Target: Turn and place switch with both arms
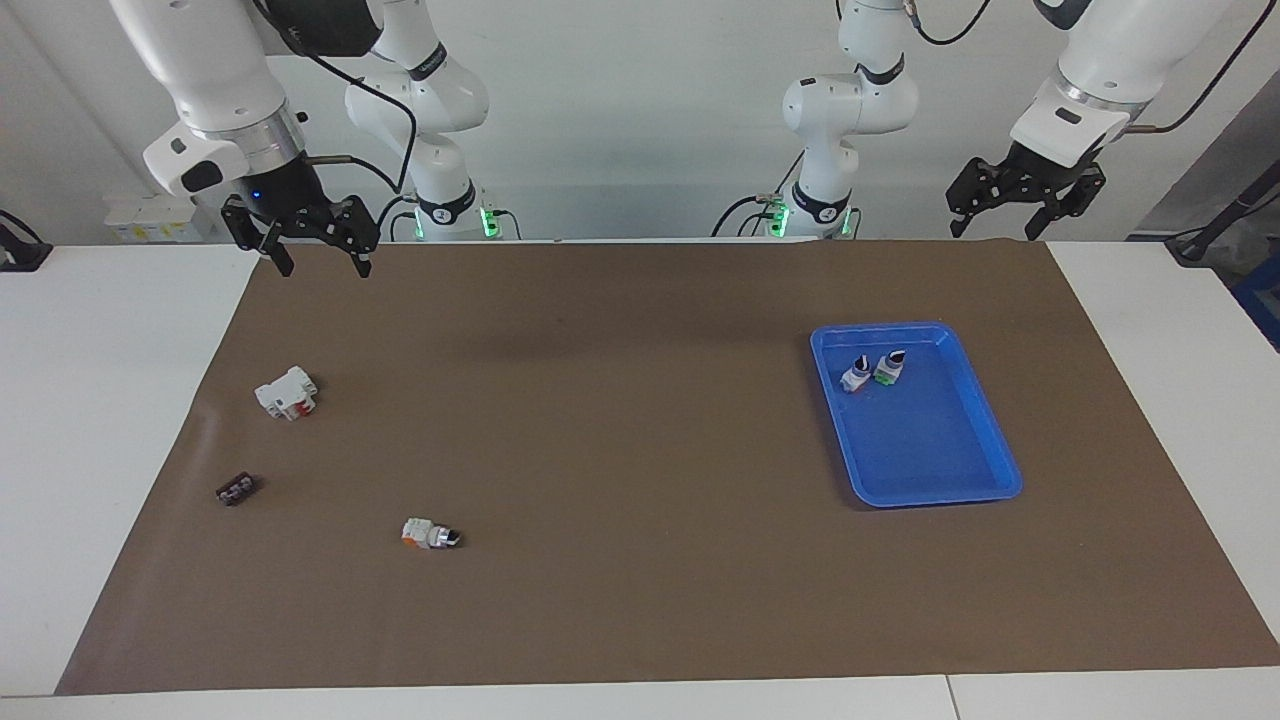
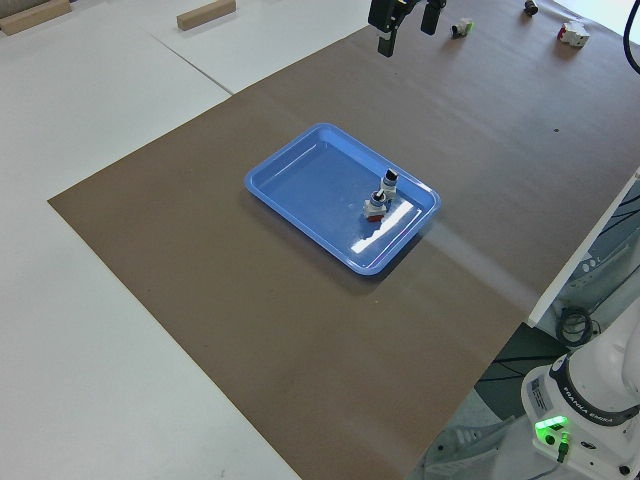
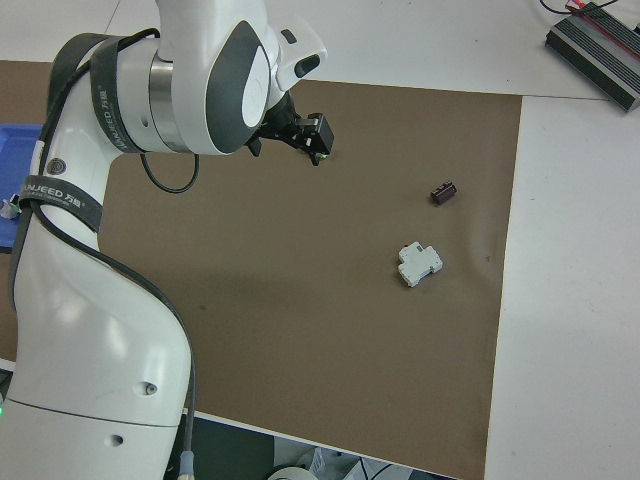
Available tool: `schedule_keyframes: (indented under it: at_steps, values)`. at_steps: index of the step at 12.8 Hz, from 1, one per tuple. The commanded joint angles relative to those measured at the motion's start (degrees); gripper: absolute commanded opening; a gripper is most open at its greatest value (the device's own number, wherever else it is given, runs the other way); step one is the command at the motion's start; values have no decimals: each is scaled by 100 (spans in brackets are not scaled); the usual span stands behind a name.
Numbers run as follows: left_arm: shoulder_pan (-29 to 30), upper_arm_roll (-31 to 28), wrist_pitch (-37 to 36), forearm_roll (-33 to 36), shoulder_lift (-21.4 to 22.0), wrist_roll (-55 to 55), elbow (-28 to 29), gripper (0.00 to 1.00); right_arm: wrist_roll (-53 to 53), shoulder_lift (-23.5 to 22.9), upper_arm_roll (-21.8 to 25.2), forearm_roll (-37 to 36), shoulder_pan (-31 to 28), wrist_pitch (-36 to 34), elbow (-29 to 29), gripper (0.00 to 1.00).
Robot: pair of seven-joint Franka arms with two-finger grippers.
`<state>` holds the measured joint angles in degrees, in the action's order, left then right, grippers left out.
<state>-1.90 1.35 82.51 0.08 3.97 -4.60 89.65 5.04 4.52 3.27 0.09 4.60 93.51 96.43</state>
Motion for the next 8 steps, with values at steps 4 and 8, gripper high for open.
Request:
schedule_keyframes:
  at_steps: [4,8]
  values:
    - [23,-3,-24,-26,148,38,141,100,164,119,-37,-123,-55,-35,139,100]
    - [23,6,-24,-26,139,38,149,100,1057,154,-37,-123,-38,228,261,100]
